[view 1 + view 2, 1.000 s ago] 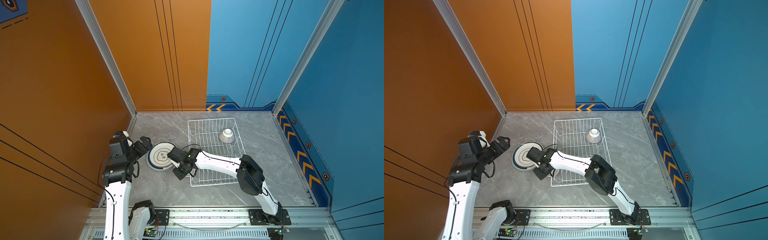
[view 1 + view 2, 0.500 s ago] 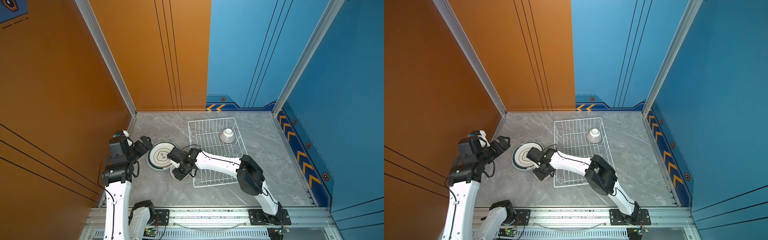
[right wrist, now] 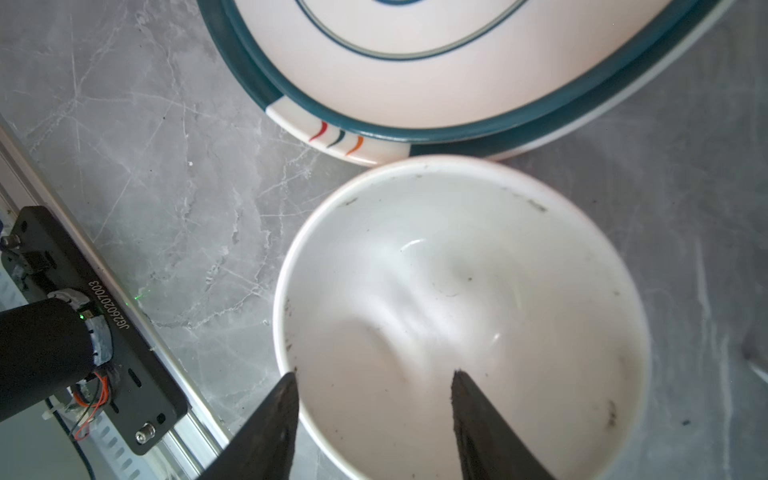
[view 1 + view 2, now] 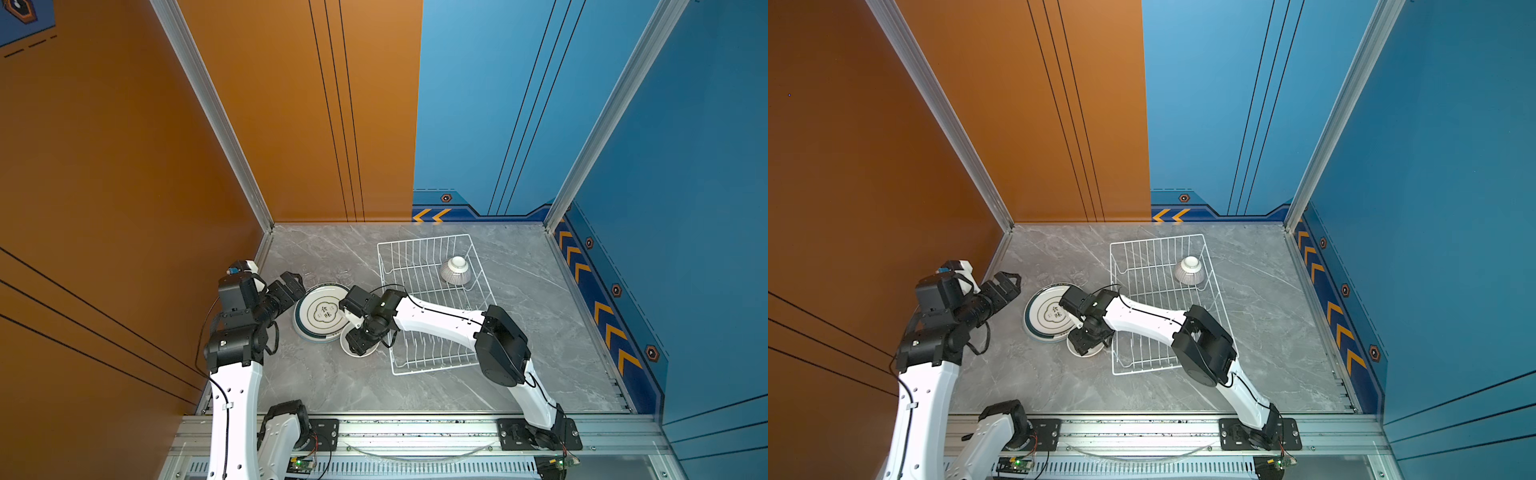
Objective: Unload the mixed dishes from the dish rack
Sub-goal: 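Set the orange bowl down beside the plates and open the right gripper, then move the right gripper back while the left gripper reaches toward the striped bowl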
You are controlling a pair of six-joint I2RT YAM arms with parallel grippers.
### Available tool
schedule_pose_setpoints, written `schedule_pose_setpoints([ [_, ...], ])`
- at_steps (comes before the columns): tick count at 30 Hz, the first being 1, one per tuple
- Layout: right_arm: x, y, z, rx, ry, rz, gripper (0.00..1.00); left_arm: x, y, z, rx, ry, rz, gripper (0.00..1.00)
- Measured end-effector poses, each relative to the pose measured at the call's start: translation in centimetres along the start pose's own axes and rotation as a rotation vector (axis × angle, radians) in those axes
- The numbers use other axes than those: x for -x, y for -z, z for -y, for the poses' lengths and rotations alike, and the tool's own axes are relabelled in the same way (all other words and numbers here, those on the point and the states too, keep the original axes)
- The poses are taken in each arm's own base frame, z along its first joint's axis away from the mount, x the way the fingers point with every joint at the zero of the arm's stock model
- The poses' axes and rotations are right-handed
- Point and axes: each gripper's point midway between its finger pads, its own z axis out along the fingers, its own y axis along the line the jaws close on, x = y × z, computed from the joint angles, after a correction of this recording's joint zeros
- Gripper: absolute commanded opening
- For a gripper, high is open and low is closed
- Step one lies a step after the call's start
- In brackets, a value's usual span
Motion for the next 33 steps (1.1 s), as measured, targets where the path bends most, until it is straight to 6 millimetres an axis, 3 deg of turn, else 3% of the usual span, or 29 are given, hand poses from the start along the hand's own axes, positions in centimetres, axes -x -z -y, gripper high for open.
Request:
schedule_pose_setpoints([
  [4, 2.3, 2.5, 0.3, 0.015, -0.014, 0.071, 0.6, 0.1, -0.1, 0.1, -0.005, -0.008, 0.001, 0.98],
  [10, 6.8, 9.9, 1.0, 0.065, -0.06, 0.253, 0.6, 0.1, -0.2, 0.1, -0.005, -0.016, 0.0, 0.98],
  [16, 9.3, 15.3, 5.3, 0.042, -0.145, 0.389, 0.61, 0.0, -0.1, 0.5, -0.028, -0.02, -0.008, 0.98],
  [21, 8.5, 17.4, 11.2, -0.044, -0.246, 0.424, 0.61, -0.3, -0.2, 1.6, -0.079, -0.028, -0.023, 0.98],
  [25, 6.3, 18.5, 16.0, -0.116, -0.334, 0.427, 0.61, -0.8, -0.6, 3.5, -0.142, -0.049, -0.043, 0.98],
  [28, 4.5, 19.4, 18.3, -0.157, -0.384, 0.433, 0.61, -2.0, -0.8, 5.3, -0.194, -0.083, -0.075, 0.98],
  [33, 2.7, 21.4, 19.5, -0.186, -0.42, 0.487, 0.62, -4.2, -1.2, 8.5, -0.269, -0.163, -0.125, 0.98],
])
